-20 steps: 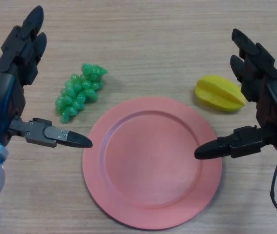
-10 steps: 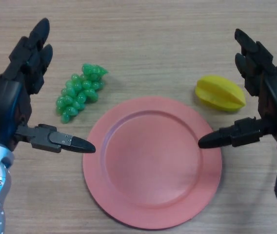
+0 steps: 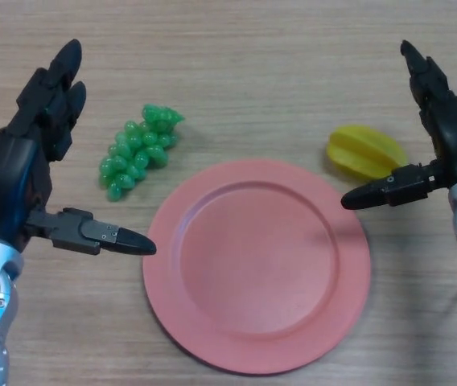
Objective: Pick up the yellow starfruit and place it on the plate
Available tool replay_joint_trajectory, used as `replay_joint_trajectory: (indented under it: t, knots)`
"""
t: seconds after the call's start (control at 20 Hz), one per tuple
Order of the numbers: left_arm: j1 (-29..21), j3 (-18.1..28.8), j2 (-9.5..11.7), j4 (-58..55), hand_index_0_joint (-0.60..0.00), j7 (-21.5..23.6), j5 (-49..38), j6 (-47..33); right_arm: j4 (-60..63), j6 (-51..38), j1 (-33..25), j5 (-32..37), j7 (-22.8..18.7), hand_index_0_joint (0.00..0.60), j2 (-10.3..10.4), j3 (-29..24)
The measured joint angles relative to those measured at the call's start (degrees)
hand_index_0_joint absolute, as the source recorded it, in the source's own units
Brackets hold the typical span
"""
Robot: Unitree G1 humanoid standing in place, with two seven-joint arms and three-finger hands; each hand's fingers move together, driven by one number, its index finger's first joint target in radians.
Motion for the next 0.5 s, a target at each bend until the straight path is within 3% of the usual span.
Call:
replay_joint_trajectory:
  t: [0.3, 0.35, 0.4, 0.45, 0.5]
  knots:
    - [0.5, 0.4, 0.0, -1.0, 0.0, 0.0, -0.3, 0.0, 20.2, -10.0, -7.6, -2.8, -5.3, 0.0, -0.6, 0.0]
    - [0.5, 0.4, 0.1, -0.9, 0.0, 0.0, -1.6, 0.0, 22.8, -11.2, -8.5, -4.2, -6.8, 0.05, -0.7, 0.0]
    - [0.5, 0.5, 0.3, -0.9, 0.0, 0.0, -2.3, 0.0, 23.5, -11.5, -8.6, -4.4, -6.9, 0.15, -0.7, 0.0]
    - [0.5, 0.6, 0.6, -0.9, 0.0, 0.0, -2.3, 0.0, 24.2, -11.8, -8.7, -4.4, -6.9, 0.3, -0.7, 0.0]
    - [0.5, 0.8, 0.6, -0.9, 0.0, 0.0, -2.3, 0.0, 25.5, -12.2, -9.1, -4.5, -7.0, 0.4, -0.7, 0.0]
